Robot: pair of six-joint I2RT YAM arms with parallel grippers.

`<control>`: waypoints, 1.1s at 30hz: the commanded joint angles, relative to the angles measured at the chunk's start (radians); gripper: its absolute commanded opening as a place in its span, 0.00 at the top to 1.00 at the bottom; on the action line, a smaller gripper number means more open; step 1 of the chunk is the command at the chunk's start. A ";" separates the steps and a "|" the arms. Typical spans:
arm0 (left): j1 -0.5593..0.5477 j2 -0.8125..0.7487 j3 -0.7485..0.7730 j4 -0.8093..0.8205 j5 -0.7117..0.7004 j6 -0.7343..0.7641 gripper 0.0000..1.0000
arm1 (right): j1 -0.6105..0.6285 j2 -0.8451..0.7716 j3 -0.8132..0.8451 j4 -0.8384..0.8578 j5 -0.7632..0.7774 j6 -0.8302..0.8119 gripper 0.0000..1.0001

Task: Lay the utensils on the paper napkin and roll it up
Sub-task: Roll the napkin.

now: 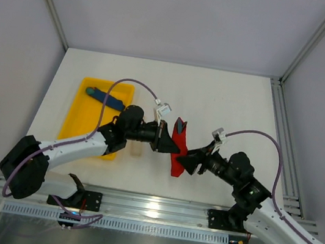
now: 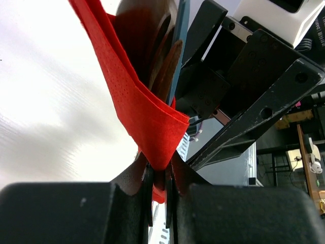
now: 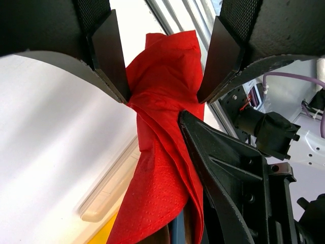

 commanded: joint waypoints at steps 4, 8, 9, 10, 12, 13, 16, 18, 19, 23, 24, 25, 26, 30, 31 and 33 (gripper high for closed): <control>-0.006 -0.041 0.051 -0.030 0.033 0.041 1.00 | -0.005 -0.036 0.023 -0.047 0.001 -0.018 0.33; -0.008 -0.044 0.066 -0.058 0.025 0.055 1.00 | -0.005 -0.040 0.027 -0.082 0.008 -0.023 0.33; -0.006 -0.043 0.068 -0.060 0.025 0.056 1.00 | -0.005 -0.042 0.019 -0.079 0.007 -0.024 0.33; -0.008 -0.046 0.069 -0.060 0.024 0.056 1.00 | -0.003 -0.042 0.014 -0.075 0.005 -0.021 0.33; -0.008 -0.047 0.069 -0.058 0.025 0.056 1.00 | -0.005 -0.036 -0.001 -0.053 -0.001 -0.012 0.32; -0.008 -0.046 0.069 -0.055 0.025 0.056 1.00 | -0.005 -0.033 -0.004 -0.027 -0.010 -0.003 0.32; -0.006 -0.038 0.069 -0.046 0.034 0.052 1.00 | -0.005 -0.014 -0.021 0.045 -0.034 0.011 0.32; -0.008 -0.034 0.068 -0.040 0.045 0.052 1.00 | -0.005 -0.004 -0.029 0.088 -0.047 0.011 0.32; -0.008 -0.032 0.068 -0.037 0.044 0.050 1.00 | -0.003 0.002 -0.027 0.097 -0.051 0.009 0.32; -0.008 -0.034 0.068 -0.032 0.050 0.053 1.00 | -0.003 0.021 -0.029 0.151 -0.087 0.003 0.33; -0.008 -0.034 0.068 -0.032 0.051 0.055 1.00 | -0.005 0.019 -0.033 0.172 -0.093 0.003 0.33; -0.008 -0.037 0.066 -0.032 0.051 0.056 1.00 | -0.003 0.016 -0.038 0.182 -0.096 0.005 0.34; -0.006 -0.038 0.065 -0.033 0.051 0.058 1.00 | -0.005 0.013 -0.047 0.189 -0.102 0.008 0.36; -0.006 -0.050 0.057 -0.024 0.051 0.062 1.00 | -0.005 -0.016 -0.070 0.208 -0.096 0.012 0.50; -0.006 -0.053 0.056 -0.021 0.051 0.062 1.00 | -0.006 -0.024 -0.075 0.209 -0.093 0.012 0.53; -0.006 -0.055 0.049 0.002 0.054 0.052 1.00 | -0.006 -0.045 -0.084 0.214 -0.088 0.012 0.64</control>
